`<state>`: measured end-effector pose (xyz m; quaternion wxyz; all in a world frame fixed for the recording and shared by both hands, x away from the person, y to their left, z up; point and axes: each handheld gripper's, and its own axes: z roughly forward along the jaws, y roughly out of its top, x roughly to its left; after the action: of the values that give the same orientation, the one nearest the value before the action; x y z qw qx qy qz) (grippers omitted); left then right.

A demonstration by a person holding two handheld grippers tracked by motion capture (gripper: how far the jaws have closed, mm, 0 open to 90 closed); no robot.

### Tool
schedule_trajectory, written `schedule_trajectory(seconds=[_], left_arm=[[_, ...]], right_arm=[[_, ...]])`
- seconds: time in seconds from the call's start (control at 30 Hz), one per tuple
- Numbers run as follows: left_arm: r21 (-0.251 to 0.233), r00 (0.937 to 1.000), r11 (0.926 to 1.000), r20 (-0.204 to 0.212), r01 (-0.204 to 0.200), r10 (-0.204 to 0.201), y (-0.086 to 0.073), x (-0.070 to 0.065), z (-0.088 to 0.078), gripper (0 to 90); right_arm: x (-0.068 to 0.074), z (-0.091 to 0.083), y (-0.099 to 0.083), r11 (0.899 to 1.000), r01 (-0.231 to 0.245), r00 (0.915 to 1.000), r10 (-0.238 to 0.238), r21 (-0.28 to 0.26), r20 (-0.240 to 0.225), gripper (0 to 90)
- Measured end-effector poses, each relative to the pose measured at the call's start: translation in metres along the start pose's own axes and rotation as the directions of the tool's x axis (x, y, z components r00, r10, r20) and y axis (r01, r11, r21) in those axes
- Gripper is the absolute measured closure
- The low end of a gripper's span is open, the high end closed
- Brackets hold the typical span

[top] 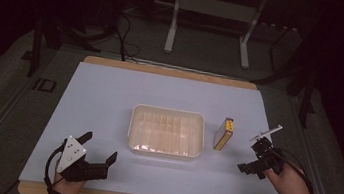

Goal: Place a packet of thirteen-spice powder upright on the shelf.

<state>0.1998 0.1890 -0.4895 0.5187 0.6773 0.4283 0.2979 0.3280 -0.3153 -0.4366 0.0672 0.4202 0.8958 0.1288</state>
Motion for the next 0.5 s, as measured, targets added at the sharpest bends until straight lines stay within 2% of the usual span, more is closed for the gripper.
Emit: schedule_trajectory(seconds=[0.03,0.2,0.27,0.5], left_arm=[[0.000,1.0000,1.0000,0.001,0.000,0.000,0.0000,-0.0001,0.0001,0.0],[0.003,1.0000,1.0000,0.002,-0.002,0.002,0.0000,-0.0002,0.0002,0.0],[0.003,1.0000,1.0000,0.003,0.000,0.000,-0.0001,-0.0002,0.0004,0.0],[0.007,1.0000,1.0000,0.003,-0.002,0.002,-0.0003,-0.0004,0.0010,0.0]], right_arm=[[-0.0013,0.0006,0.0010,0.999,0.002,0.9999,-0.001,0.034,-0.013,14.9],[-0.0024,0.0021,0.0015,0.996,0.035,0.9993,-0.035,0.083,-0.010,16.4],[-0.0020,0.0048,0.0006,0.988,0.069,0.9975,-0.066,0.139,-0.026,16.4],[-0.0042,0.0045,-0.0001,0.975,0.109,0.9929,-0.098,0.191,-0.067,16.4]])
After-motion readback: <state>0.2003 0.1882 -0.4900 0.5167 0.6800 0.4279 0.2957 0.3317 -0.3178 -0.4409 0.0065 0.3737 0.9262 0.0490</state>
